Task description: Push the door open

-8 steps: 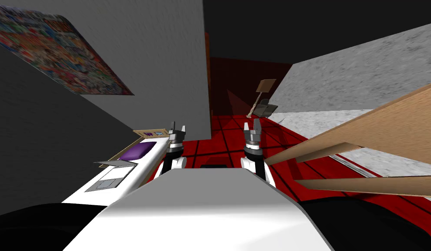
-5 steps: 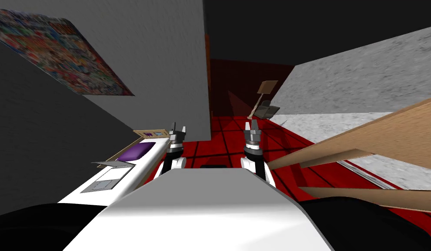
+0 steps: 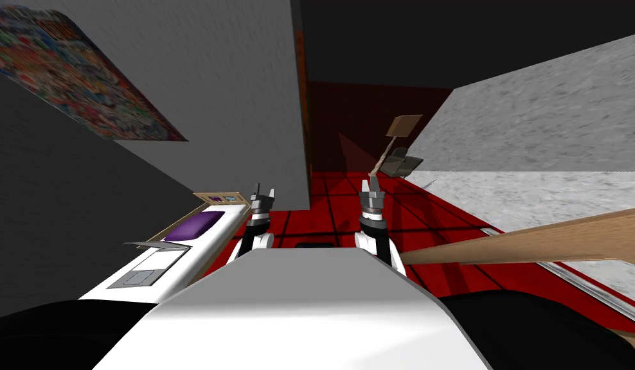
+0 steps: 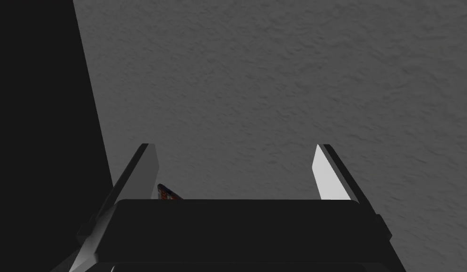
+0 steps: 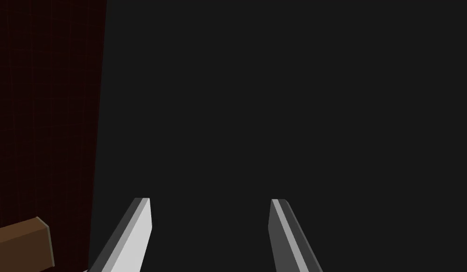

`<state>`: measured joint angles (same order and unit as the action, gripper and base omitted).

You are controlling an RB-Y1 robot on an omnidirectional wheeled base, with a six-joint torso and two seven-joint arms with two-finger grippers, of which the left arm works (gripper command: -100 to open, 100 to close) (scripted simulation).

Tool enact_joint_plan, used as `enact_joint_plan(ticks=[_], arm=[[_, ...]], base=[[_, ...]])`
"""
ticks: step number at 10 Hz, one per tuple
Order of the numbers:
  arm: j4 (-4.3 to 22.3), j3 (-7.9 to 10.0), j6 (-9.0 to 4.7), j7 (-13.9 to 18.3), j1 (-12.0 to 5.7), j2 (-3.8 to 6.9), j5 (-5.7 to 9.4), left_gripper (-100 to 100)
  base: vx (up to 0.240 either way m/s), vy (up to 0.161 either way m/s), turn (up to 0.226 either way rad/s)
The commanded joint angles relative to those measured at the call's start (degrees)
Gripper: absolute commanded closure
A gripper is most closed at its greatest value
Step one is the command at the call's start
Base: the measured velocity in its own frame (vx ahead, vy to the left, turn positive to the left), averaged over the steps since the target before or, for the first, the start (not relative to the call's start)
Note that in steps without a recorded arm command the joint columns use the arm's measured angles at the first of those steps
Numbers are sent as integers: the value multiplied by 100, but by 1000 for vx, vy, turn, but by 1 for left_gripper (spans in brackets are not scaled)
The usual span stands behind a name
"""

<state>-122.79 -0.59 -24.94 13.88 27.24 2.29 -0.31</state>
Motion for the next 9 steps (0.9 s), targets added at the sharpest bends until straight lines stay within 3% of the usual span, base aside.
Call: enact_joint_plan(ticks=[1,9], arm=[[158,42,-39,116,-36,57,78,-100],[888,225,-271,677,-115,252,466,-100]], base=[[213,-164,102],[193,-159,103]])
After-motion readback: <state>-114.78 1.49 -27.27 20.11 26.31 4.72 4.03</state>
